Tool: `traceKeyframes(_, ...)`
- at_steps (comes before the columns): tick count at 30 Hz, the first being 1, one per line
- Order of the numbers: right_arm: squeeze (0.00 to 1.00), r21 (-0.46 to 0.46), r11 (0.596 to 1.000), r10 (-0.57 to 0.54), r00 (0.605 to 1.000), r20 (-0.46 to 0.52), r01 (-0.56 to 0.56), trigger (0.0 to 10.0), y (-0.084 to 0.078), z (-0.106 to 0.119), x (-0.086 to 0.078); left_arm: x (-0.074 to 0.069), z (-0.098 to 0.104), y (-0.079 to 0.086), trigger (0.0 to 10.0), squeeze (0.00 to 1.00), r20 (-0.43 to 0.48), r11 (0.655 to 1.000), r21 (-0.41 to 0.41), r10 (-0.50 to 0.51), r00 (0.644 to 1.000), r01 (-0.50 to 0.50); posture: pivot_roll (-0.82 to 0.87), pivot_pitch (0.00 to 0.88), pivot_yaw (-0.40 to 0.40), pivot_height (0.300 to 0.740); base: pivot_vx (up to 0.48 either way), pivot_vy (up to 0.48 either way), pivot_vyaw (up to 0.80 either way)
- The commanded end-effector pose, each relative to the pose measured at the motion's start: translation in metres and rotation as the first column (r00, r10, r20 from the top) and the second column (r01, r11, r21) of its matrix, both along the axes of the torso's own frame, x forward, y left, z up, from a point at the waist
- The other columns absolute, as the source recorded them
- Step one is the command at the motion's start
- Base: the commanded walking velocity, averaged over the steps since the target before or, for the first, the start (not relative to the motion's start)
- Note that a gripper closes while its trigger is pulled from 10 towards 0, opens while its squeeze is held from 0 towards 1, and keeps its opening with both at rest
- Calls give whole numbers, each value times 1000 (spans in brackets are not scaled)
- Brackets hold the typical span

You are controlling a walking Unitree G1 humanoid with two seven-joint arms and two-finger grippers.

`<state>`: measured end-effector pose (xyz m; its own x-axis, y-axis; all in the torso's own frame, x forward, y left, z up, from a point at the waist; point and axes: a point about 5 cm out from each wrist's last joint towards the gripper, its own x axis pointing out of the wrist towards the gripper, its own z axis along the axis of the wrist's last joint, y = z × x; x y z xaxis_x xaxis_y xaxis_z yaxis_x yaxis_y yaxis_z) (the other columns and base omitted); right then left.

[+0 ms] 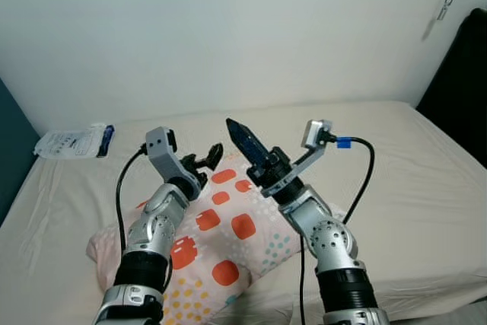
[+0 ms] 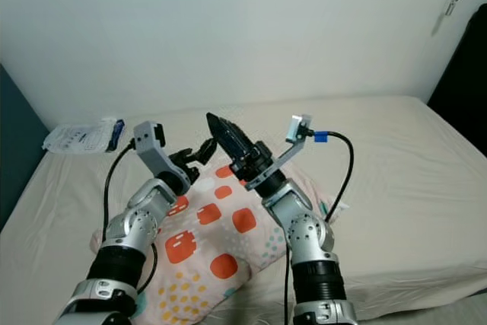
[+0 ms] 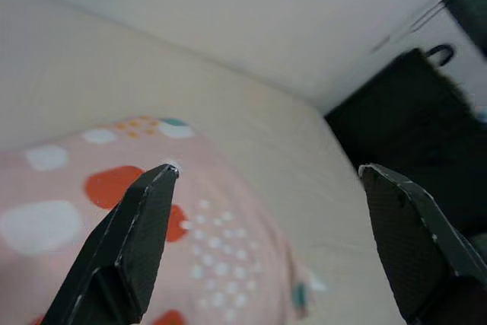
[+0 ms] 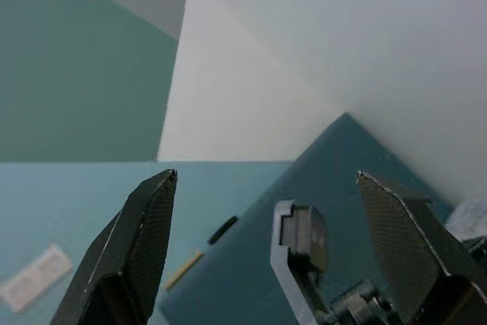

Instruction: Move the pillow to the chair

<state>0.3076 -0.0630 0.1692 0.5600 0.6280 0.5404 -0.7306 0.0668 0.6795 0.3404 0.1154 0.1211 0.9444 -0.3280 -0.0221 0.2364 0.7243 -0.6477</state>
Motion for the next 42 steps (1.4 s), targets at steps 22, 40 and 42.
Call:
traceKeyframes(22, 0, 44, 996, 75, 997, -5, -74, 10000, 14, 8, -6, -9, 16, 3, 10000, 0, -46, 957, -276, -104, 993, 88, 89, 0, 18, 740, 0, 0, 0)
traceKeyframes(40, 0, -18, 995, 95, 993, -75, -97, 10000, 22, 1, -3, -31, 23, -15, 10000, 0, 20, 896, -354, -281, 960, 270, 67, 0, 26, 740, 0, 0, 0)
traceKeyframes(42, 0, -15, 994, 105, 992, -68, -107, 10000, 22, 3, -5, -32, 23, -15, 10000, 0, 21, 893, -359, -284, 959, 273, 68, 0, 25, 740, 0, 0, 0)
